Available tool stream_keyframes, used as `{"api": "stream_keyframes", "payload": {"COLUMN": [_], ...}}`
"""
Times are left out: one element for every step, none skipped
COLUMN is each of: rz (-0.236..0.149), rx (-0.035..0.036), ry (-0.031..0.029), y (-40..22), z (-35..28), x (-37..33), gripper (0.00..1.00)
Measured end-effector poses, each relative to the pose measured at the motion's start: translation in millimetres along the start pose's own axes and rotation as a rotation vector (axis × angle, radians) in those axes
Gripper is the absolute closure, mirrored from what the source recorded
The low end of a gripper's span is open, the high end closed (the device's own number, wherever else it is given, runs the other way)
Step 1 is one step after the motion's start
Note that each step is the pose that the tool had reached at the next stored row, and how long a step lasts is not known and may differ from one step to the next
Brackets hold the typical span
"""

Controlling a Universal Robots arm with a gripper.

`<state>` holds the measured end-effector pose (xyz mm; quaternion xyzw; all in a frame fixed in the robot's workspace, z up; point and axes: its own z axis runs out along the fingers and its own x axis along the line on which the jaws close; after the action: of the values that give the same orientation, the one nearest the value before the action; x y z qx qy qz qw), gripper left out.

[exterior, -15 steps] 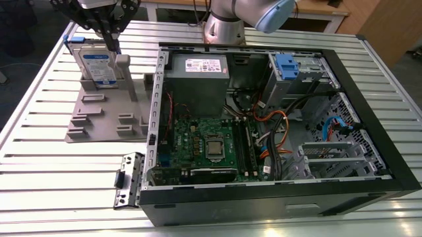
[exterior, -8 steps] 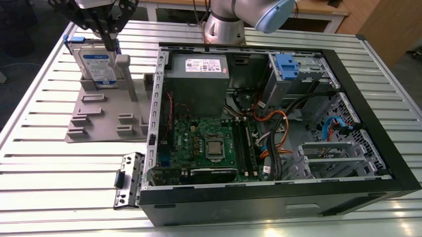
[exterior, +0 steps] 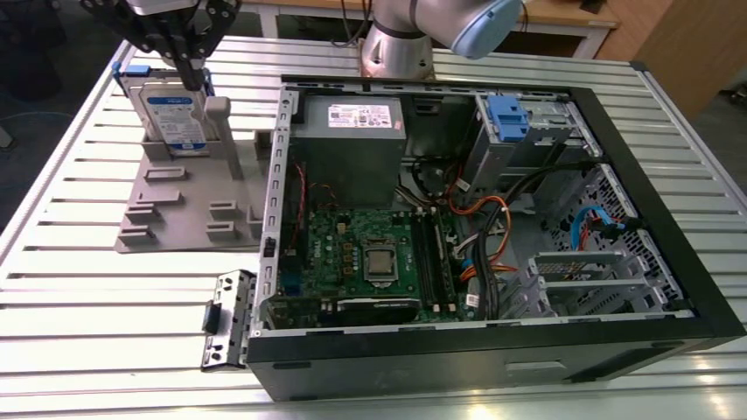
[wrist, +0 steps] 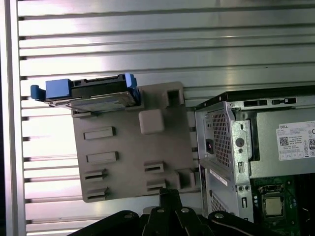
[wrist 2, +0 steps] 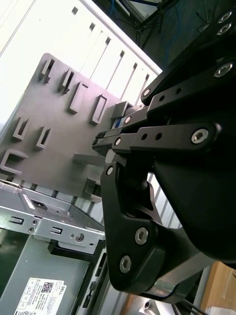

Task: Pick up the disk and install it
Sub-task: 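Reach for the disk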

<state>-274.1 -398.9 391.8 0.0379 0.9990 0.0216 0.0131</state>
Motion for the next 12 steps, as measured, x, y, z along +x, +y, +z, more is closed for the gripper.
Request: {"api": "stream_keyframes", "payload": {"rz": [0.0, 0.0, 0.0, 0.0, 0.0, 0.0, 0.0, 0.0, 0.0, 0.0, 0.0, 0.0], "rx": [0.0, 0.0, 0.0001, 0.0001, 0.0001, 0.0001, 0.0, 0.0001, 0.0, 0.0, 0.0, 0.0], "ry": [0.0, 0.0, 0.0, 0.0001, 0.0, 0.0001, 0.0001, 0.0001, 0.0, 0.0, 0.0, 0.0], "y": [0.0, 0.0, -0.1, -0.1, -0.1, -0.1, -0.2, -0.2, -0.2, -0.2, -0.3, -0.3], "z": [0.0, 0.0, 0.0, 0.0, 0.0, 0.0, 0.0, 0.0, 0.0, 0.0, 0.0, 0.0], "x": [0.3, 0.6, 0.9, 1.2, 1.5, 1.7, 1.9, 2.2, 2.5, 2.9, 3.3, 3.7], "gripper": [0.9, 0.9, 0.9, 0.9, 0.9, 0.9, 0.9, 0.9, 0.9, 0.9, 0.9, 0.9]}}
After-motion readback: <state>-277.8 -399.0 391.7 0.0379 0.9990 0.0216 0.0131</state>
